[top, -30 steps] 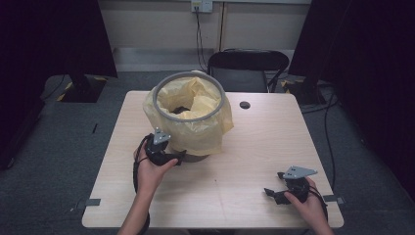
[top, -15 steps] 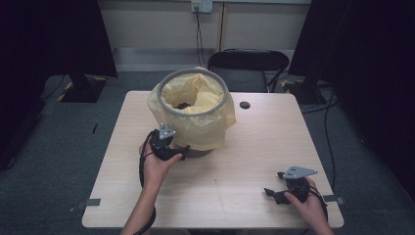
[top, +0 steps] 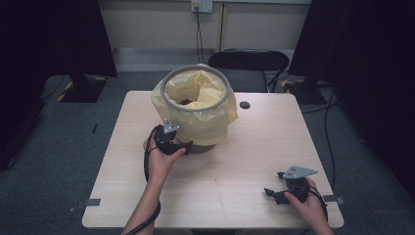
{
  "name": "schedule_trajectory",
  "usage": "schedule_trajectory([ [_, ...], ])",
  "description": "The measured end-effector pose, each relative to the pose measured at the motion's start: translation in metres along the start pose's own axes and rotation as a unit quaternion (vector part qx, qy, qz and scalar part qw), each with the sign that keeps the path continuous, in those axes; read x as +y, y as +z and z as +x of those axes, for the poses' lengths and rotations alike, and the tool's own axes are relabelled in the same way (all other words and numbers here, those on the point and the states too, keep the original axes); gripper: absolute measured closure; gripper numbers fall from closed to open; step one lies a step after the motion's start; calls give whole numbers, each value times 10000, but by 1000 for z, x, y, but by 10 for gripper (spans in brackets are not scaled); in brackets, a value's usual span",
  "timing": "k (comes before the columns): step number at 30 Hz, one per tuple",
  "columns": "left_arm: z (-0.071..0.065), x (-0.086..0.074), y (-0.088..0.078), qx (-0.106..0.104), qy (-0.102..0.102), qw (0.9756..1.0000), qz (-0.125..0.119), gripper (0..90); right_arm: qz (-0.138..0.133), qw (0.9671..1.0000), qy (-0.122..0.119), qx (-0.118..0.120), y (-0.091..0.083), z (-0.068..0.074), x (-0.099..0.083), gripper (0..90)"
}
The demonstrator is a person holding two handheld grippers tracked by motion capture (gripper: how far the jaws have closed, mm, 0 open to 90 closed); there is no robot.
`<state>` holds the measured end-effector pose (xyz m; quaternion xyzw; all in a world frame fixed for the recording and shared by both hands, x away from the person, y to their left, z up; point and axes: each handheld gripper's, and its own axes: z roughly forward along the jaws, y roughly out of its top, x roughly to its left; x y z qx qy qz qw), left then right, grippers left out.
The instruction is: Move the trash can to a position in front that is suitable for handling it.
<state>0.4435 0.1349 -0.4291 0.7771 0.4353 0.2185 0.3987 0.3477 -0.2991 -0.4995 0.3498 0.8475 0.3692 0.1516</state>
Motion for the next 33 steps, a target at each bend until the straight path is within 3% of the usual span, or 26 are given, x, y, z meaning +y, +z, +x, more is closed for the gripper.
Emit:
schedule_trajectory([
  [5, 1, 2, 3, -1, 38, 10000, 28, 134, 0, 10000, -1, 0, 0, 0, 0, 137],
  [7, 3, 1, 2, -3, 157, 9999, 34, 156, 1, 10000, -2, -1, 0, 0, 0, 137],
  [12, 7, -3, -3, -49, 114, 9999, 88, 160, 0, 10000, -1, 0, 0, 0, 0, 138],
  [30, 7, -14, -15, -518, 95, 9978, 405, 158, 0, 10000, -5, -9, 0, 0, 0, 137],
  [33, 8, -14, -21, -491, 169, 9975, 485, 158, 0, 10000, -6, -9, 0, 0, 0, 137],
])
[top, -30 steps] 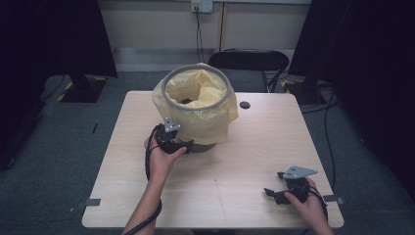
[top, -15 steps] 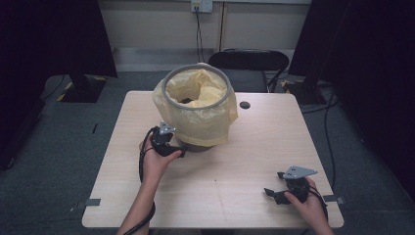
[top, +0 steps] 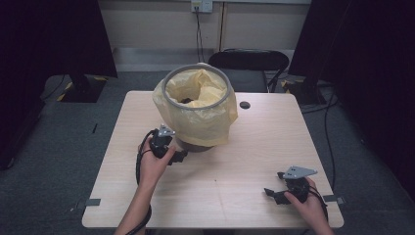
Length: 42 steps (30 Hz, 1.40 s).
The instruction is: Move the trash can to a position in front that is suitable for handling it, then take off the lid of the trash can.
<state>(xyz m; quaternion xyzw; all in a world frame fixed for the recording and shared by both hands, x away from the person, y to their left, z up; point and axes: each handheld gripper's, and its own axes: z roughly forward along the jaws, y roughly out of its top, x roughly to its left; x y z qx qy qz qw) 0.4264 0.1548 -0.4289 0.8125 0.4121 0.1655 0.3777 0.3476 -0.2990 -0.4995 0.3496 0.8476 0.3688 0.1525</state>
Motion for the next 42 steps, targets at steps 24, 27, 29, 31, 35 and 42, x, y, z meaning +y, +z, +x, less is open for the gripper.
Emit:
schedule_trajectory([
  [24, 15, -8, -26, -11, 13, 9997, 261, 160, 1, 10000, 2, 2, 0, 0, 0, 137],
  [27, 17, -7, -29, -34, 51, 9996, 275, 160, 0, 10000, 2, 1, 0, 0, 0, 137],
  [29, 17, -7, -30, -61, 40, 9996, 266, 160, 0, 10000, 1, 0, 0, 0, 0, 137],
  [31, 18, -8, -30, -89, 16, 9994, 326, 160, 0, 10000, 0, 0, 0, 0, 0, 137],
  [35, 19, -6, -31, -131, 68, 9990, 416, 160, -2, 10000, -7, -5, 0, 0, 0, 137],
  [42, 21, 1, -36, -154, 170, 9984, 518, 165, -2, 10000, -5, -4, 0, 0, 0, 137],
])
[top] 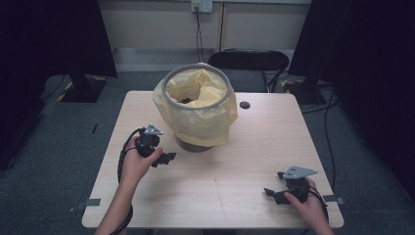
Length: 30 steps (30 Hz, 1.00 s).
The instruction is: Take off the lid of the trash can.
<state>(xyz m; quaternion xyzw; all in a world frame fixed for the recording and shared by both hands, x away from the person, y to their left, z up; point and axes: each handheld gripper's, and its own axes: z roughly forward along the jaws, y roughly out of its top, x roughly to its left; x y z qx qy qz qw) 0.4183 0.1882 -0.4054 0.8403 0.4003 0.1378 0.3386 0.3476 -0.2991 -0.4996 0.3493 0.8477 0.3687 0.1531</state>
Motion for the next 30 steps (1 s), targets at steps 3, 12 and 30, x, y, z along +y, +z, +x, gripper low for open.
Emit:
schedule_trajectory([
  [3, 1, 3, -3, -19, -40, 10000, 7, 164, 0, 10000, -2, -2, 0, 0, 0, 137],
  [12, 5, 15, -15, -60, -13, 9999, 107, 164, -1, 10000, -2, -13, 0, 0, 0, 138],
  [30, 17, 35, -46, 152, -96, 9996, 224, 169, -1, 10000, 6, -23, 0, 1, 0, 139],
])
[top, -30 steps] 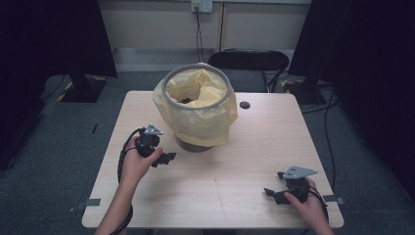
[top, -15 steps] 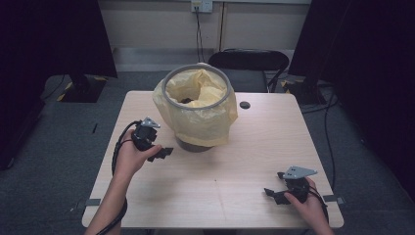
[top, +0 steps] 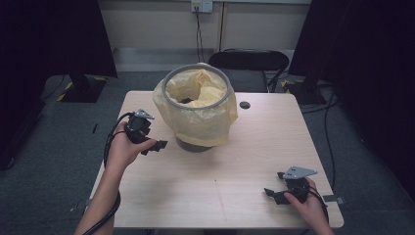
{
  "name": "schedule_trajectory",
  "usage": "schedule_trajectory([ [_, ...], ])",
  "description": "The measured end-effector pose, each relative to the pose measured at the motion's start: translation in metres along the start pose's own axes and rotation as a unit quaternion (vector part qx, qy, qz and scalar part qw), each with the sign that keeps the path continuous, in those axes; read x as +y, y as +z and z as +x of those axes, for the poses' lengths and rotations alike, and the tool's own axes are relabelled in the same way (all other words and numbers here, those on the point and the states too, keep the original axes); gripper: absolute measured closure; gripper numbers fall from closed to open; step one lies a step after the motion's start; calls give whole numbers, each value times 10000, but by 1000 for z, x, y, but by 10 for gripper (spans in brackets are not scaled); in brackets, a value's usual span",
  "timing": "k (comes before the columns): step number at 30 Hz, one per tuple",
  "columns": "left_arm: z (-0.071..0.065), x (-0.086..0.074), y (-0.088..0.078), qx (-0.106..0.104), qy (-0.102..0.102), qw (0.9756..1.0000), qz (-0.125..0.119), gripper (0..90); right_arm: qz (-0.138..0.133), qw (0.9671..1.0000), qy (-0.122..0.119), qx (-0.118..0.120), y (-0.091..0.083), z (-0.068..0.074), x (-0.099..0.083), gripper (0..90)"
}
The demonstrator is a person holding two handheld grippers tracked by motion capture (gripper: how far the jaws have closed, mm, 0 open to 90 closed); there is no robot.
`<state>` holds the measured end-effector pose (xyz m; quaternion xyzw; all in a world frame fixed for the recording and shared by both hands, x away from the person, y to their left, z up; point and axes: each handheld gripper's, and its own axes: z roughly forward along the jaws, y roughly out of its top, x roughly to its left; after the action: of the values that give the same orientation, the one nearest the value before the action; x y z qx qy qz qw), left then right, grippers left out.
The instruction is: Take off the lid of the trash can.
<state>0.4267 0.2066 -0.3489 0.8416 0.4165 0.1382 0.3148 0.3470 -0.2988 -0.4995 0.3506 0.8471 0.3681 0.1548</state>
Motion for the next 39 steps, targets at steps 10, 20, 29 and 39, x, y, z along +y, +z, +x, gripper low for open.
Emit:
schedule_trajectory([
  [10, 7, 10, -11, 75, -116, 9998, -142, 186, -1, 10000, 1, 0, 0, 0, 0, 139],
  [20, 9, 24, -21, 145, -174, 9995, -203, 183, -1, 10000, 1, -1, 0, 0, 0, 139],
  [29, 12, 35, -29, 182, -236, 9992, -269, 164, -4, 10000, 6, -2, 0, 0, 0, 139],
  [39, 15, 44, -39, 231, -284, 9989, -303, 162, -9, 10000, -1, -3, 0, 0, 0, 139],
])
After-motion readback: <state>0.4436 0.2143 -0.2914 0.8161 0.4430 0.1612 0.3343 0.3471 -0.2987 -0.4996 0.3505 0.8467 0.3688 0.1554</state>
